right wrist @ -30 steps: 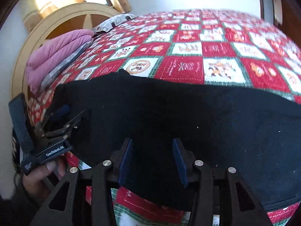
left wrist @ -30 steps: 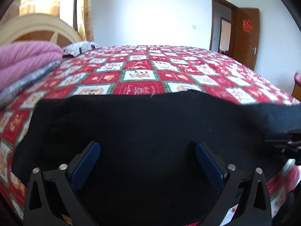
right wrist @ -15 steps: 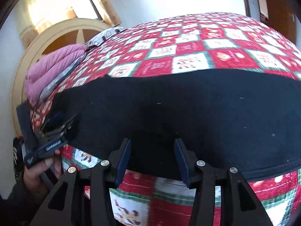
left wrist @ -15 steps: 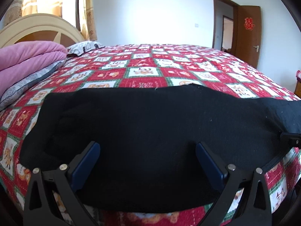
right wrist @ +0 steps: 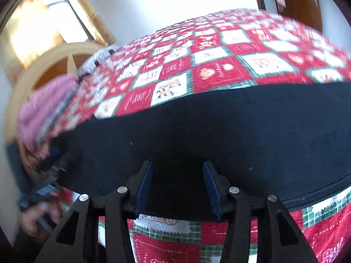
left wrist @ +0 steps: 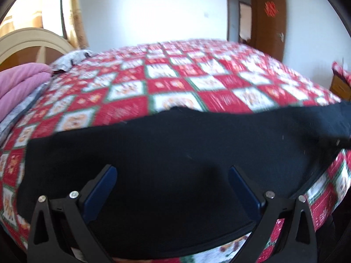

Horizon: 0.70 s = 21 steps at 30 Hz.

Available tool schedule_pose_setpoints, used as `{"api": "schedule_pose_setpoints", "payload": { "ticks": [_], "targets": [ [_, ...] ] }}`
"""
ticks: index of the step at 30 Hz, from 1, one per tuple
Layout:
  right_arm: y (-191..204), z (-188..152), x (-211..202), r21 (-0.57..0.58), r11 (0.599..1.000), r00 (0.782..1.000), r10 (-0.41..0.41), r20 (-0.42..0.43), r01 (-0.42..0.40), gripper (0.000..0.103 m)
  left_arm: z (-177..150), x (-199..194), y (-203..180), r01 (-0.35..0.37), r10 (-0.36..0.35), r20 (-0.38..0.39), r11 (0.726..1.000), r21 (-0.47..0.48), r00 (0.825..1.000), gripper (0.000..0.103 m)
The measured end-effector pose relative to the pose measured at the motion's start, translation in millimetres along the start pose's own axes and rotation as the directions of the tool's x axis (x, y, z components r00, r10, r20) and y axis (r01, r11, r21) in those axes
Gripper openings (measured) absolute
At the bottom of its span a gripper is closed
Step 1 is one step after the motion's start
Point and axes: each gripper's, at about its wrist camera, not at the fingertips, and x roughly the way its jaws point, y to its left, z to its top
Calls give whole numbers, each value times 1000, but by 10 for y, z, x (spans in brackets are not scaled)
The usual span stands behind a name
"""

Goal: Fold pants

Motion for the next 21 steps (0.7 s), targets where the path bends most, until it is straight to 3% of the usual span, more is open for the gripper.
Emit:
{"api": "schedule_pose_setpoints", "payload": {
  "ticks": [1,3,10,14,18,21],
  "targets": [
    [-52,12,-27,9,1000,1000,4,-1,-4,49,-24,91,-38,9,-9,-39,1000,5,999,103],
    [-69,12,-39,-23,997,998,-68,4,68,49,-50,72,-40,8,-8,-2,1000,-6,1000,103],
    [-93,19,-31,-46,997,998,-68,-11,68,49,-5,30,-56,8,-8,-21,1000,-15,1000,103],
    [-50,57,-128,-64,991,993,-116,-7,115,49,155,-89,-174,71,-70,19,997,-18,997,103],
    [-85,183,-365,-156,954,966,-254,42,257,49,371,-96,-498,160,-161,23,987,27,987,103],
    [-330,304,-589,-140,930,940,-329,91,340,49,486,-53,-810,225,-226,9,972,69,974,103]
  ]
}}
